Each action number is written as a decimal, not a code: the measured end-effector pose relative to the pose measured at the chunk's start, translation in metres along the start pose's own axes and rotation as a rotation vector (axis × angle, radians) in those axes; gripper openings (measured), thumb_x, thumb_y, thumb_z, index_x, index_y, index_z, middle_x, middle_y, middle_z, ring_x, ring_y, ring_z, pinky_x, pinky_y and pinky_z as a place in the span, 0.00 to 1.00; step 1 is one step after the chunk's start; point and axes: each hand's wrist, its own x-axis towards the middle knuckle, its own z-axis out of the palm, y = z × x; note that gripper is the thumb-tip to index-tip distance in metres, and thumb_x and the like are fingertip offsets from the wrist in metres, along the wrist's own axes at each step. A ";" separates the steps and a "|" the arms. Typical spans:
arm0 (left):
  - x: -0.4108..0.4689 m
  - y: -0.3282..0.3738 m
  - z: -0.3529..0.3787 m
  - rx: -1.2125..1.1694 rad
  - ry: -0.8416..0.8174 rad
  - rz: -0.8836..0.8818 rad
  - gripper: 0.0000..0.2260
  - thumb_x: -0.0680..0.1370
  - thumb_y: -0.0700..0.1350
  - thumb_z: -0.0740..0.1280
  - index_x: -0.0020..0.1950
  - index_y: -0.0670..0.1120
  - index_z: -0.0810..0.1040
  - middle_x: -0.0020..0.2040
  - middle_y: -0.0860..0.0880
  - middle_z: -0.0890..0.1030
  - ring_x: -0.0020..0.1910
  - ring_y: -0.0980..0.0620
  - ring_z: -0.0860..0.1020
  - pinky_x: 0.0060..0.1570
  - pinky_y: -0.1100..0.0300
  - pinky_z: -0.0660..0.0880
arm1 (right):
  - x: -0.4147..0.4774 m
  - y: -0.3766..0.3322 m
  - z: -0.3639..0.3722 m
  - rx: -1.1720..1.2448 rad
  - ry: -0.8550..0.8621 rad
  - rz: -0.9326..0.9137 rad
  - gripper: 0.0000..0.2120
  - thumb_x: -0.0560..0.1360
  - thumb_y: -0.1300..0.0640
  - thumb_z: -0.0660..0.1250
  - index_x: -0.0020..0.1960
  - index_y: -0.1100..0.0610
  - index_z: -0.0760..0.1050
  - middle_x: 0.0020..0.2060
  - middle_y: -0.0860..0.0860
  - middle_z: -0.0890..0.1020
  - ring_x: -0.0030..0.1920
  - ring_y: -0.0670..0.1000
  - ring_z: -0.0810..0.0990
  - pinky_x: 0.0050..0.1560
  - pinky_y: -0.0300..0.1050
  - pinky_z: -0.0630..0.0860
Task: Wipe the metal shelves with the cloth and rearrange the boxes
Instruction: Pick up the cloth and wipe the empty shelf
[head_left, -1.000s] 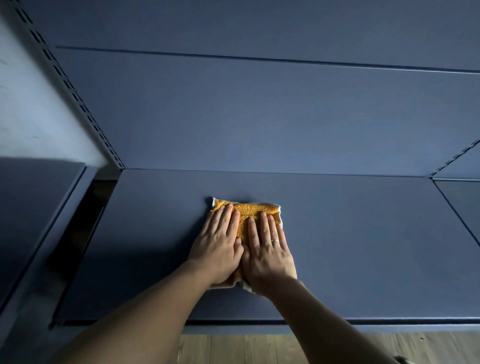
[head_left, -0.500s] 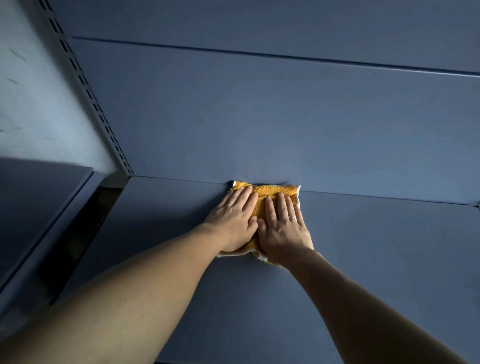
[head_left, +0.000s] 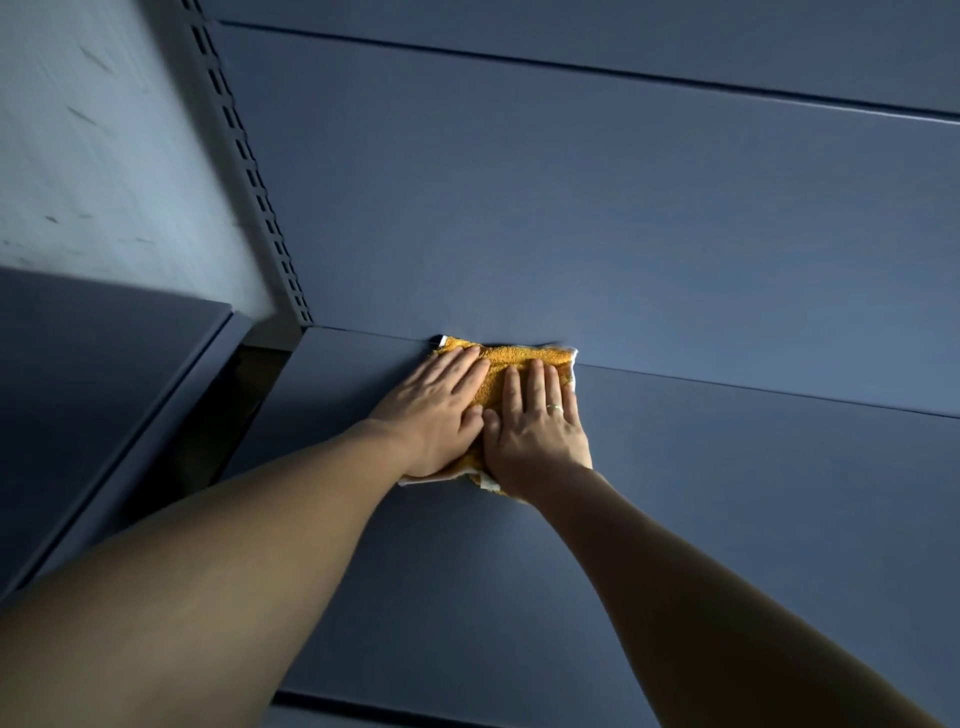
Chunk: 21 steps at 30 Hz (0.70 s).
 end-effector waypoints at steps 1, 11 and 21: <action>-0.001 -0.001 0.001 0.003 0.003 -0.011 0.28 0.85 0.53 0.45 0.83 0.47 0.40 0.83 0.49 0.39 0.81 0.52 0.38 0.79 0.54 0.37 | 0.001 -0.002 0.001 0.002 0.004 -0.002 0.32 0.85 0.43 0.43 0.83 0.58 0.42 0.81 0.60 0.40 0.81 0.58 0.37 0.79 0.56 0.33; -0.066 0.022 0.011 0.006 -0.022 -0.049 0.37 0.75 0.58 0.29 0.82 0.43 0.38 0.82 0.43 0.37 0.81 0.46 0.37 0.80 0.47 0.42 | -0.066 -0.015 0.011 0.000 -0.020 -0.025 0.42 0.73 0.39 0.25 0.83 0.56 0.39 0.82 0.58 0.39 0.81 0.55 0.34 0.80 0.55 0.34; -0.168 0.056 0.022 -0.086 -0.041 -0.008 0.33 0.79 0.55 0.40 0.83 0.41 0.46 0.83 0.41 0.43 0.82 0.43 0.42 0.79 0.44 0.48 | -0.177 -0.027 0.039 -0.077 0.078 -0.039 0.31 0.85 0.45 0.43 0.79 0.64 0.61 0.78 0.63 0.62 0.80 0.61 0.56 0.77 0.59 0.50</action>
